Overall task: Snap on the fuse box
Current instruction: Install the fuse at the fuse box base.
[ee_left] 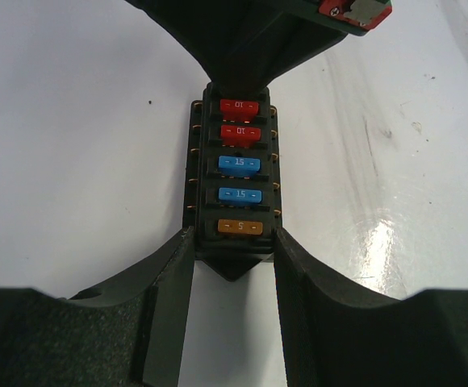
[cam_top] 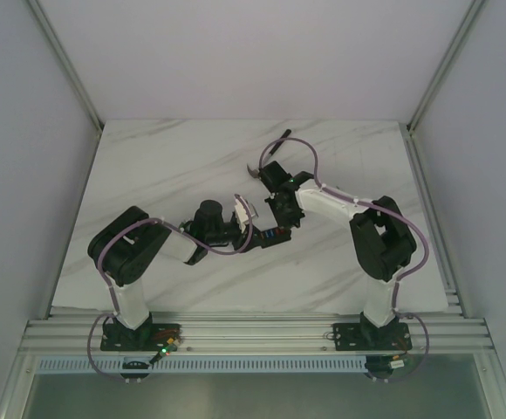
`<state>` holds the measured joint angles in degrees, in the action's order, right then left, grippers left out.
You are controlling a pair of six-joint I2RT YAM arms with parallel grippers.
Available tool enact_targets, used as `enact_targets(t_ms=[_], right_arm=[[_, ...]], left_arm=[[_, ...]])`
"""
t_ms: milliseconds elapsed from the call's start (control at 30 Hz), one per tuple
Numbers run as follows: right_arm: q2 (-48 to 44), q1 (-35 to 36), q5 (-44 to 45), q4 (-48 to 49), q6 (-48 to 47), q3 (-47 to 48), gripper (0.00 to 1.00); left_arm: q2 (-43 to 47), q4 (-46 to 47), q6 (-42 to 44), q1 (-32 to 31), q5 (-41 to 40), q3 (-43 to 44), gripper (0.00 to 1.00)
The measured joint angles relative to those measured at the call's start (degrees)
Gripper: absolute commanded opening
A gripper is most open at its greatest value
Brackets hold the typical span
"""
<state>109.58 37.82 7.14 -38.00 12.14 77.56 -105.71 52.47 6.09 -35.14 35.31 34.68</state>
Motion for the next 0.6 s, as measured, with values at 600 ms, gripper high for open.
enact_targets(t_ms=[600], right_arm=[[-4.52,-0.37,-1.40,1.07,-0.02,-0.92,0.25]], left_arm=[[-0.02,-0.02,0.00,0.20,0.04,0.20,0.37]])
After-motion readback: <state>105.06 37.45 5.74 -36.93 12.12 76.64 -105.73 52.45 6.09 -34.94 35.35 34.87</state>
